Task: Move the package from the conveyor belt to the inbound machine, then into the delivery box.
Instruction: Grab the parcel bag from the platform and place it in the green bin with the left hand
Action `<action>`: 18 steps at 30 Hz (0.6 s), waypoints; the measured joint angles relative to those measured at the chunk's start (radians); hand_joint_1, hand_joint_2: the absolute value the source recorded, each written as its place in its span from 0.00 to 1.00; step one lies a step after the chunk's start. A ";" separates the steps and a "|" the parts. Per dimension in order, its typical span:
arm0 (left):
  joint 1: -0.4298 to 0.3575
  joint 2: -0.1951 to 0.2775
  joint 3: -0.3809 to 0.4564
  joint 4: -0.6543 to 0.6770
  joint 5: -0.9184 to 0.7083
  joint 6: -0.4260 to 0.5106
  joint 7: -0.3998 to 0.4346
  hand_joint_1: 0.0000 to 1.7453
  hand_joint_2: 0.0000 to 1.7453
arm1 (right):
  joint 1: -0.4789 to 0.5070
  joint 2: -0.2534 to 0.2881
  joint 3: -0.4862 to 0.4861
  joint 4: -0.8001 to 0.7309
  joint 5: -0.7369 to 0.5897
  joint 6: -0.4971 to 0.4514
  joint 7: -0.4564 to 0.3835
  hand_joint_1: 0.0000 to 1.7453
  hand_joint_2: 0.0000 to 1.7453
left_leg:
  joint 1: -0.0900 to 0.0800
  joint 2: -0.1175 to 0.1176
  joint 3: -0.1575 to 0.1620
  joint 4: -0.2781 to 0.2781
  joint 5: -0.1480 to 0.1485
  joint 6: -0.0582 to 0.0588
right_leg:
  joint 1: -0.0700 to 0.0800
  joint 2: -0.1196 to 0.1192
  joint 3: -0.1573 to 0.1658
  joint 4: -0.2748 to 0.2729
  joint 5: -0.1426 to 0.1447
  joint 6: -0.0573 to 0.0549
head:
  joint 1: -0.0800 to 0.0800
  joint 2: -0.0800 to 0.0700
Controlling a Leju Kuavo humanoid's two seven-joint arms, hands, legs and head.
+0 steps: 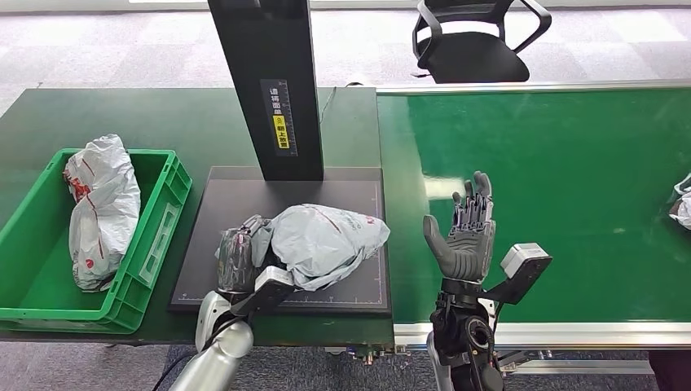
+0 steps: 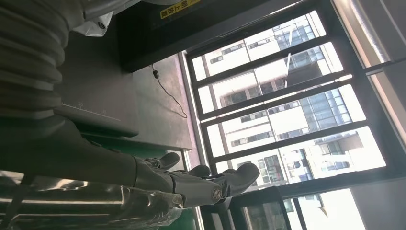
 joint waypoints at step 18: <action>0.162 0.073 -0.001 -0.580 0.614 0.043 -0.169 1.00 1.00 | 0.000 -0.003 -0.005 0.026 0.022 0.000 -0.008 0.00 1.00 | 0.001 0.000 -0.003 0.000 0.000 0.000 | 0.001 0.000 -0.002 0.000 0.000 0.000 | 0.000 0.000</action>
